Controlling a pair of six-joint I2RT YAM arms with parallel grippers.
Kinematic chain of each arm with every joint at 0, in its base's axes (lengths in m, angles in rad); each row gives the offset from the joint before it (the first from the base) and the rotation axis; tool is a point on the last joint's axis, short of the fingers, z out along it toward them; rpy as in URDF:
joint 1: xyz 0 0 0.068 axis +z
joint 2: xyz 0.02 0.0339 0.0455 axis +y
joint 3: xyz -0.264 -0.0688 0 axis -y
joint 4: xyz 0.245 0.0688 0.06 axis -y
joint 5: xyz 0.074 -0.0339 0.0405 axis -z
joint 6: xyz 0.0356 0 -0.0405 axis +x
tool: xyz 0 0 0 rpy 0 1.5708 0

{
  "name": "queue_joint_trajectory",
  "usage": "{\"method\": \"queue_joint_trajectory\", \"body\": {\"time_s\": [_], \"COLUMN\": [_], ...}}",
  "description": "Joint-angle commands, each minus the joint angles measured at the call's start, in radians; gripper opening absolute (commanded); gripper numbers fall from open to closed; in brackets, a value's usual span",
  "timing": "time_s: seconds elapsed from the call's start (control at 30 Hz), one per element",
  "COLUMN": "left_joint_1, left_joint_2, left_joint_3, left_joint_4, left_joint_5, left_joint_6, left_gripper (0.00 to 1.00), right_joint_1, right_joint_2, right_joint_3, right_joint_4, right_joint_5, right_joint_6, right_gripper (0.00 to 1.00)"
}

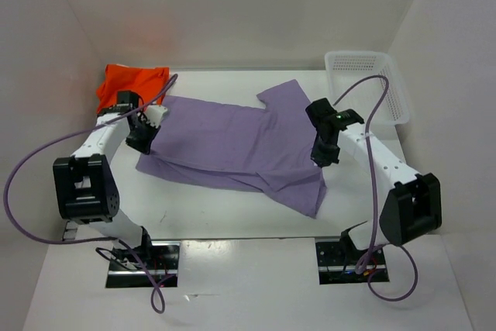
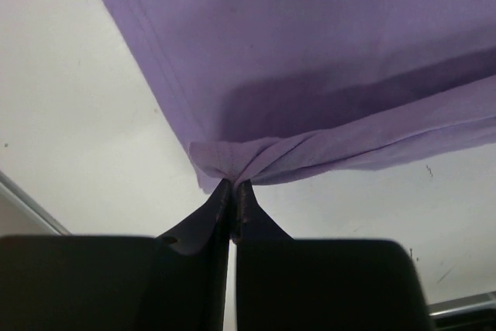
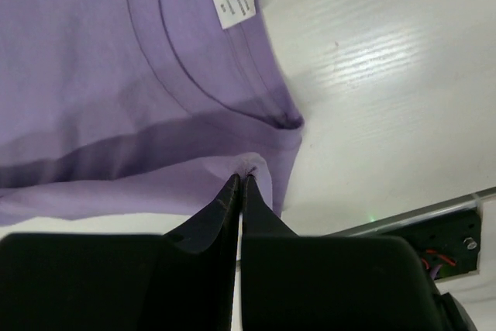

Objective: Fold and stack the t-shirts
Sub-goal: Fold the flattened tshirt in 1/3 of the way

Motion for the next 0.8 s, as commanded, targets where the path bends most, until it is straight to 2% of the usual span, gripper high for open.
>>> {"method": "queue_joint_trajectory", "body": {"time_s": [0.0, 0.13, 0.4, 0.6, 0.73, 0.77], "left_joint_1": [-0.035, -0.054, -0.074, -0.074, -0.074, -0.074], "left_joint_2": [0.049, 0.096, 0.153, 0.172, 0.191, 0.191], "left_joint_3": [0.051, 0.073, 0.103, 0.082, 0.082, 0.082], "left_joint_4": [0.036, 0.071, 0.112, 0.123, 0.123, 0.123], "left_joint_5": [-0.029, -0.065, -0.176, -0.237, -0.251, -0.241], "left_joint_6": [-0.04, -0.062, -0.126, -0.144, -0.155, -0.155], "left_gripper": [0.03, 0.05, 0.06, 0.06, 0.12, 0.2], "right_joint_1": [-0.026, -0.026, -0.046, -0.127, -0.127, -0.127], "right_joint_2": [0.043, 0.1, 0.232, 0.232, 0.241, 0.252], "right_joint_3": [0.058, 0.11, 0.162, 0.141, 0.17, 0.17], "right_joint_4": [0.071, 0.095, 0.153, 0.193, 0.239, 0.239], "right_joint_5": [0.048, 0.117, 0.148, 0.137, 0.082, 0.058], "right_joint_6": [-0.051, -0.082, -0.125, -0.155, -0.185, -0.2], "right_gripper": [0.0, 0.0, 0.0, 0.0, 0.0, 0.07]}}
